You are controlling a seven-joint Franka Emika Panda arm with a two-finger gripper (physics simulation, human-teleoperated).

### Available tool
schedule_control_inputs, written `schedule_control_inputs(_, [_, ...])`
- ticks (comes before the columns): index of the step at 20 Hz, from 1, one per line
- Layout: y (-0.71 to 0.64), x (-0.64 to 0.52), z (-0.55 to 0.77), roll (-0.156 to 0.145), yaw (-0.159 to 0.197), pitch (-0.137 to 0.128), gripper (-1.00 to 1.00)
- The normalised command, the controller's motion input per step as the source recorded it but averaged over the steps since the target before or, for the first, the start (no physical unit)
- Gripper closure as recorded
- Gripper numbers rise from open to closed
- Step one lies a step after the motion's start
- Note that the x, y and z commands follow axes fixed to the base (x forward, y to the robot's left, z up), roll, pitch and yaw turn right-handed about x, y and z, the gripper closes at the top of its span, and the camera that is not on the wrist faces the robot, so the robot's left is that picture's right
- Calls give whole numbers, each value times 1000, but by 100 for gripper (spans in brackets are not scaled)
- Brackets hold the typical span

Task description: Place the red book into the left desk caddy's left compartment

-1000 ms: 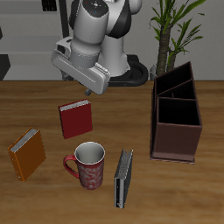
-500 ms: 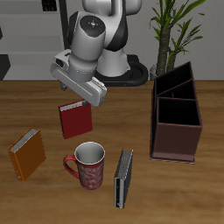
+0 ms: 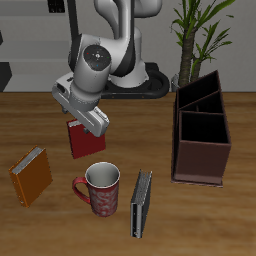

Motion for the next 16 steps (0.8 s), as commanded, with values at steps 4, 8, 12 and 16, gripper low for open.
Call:
schedule_control_inputs(4, [-103,-64,-364,4,2,31,100])
schedule_control_inputs(8, [36,-52,-78,8,-4,-7,100])
schedule_control_inputs(12, [-2,-33,61,6,-6,-27,100])
schedule_control_inputs(16, [43,9,103,0,5,-10,100])
